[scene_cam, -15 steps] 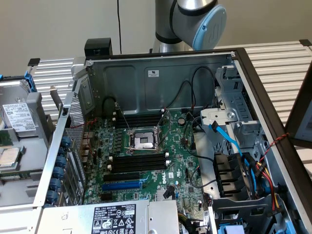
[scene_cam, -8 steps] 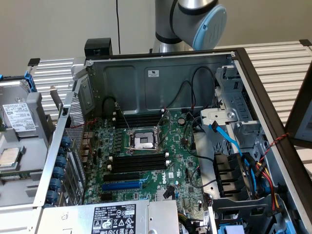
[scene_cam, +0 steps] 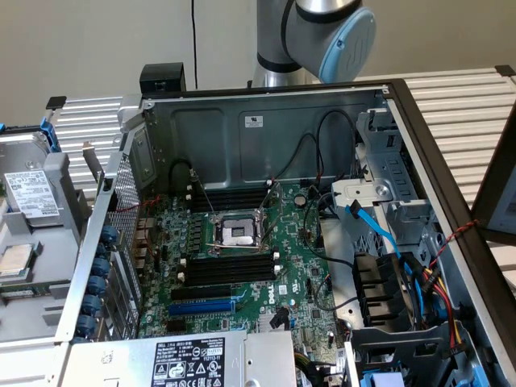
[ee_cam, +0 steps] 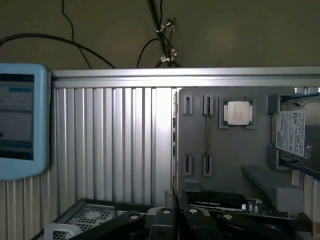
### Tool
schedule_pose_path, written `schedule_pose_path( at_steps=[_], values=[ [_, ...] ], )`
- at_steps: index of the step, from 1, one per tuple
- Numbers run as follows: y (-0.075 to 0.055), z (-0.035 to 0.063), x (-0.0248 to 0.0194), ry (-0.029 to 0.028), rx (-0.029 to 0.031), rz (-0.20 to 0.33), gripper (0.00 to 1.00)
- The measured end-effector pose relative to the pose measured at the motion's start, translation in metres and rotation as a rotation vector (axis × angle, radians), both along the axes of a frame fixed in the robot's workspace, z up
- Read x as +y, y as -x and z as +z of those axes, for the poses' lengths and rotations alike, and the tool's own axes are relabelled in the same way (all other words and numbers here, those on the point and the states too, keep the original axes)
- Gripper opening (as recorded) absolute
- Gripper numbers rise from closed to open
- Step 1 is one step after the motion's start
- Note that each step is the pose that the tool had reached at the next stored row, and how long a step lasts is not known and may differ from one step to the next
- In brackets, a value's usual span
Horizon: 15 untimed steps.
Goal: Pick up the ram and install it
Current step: 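Pick up the ram and move it above insertion slot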
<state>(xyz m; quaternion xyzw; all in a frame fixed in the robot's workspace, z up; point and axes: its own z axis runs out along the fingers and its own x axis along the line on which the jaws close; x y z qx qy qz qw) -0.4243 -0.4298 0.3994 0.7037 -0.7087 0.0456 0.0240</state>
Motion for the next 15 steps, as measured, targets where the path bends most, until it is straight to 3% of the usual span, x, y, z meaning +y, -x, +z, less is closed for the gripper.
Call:
schedule_pose_path(
  at_steps=[3,15],
  values=[
    [-0.007,0.0003,0.0,0.0002,0.0001,0.0,0.12],
    [-0.062,0.0069,0.0,0.0,0.0,0.0,0.12]
  ],
)
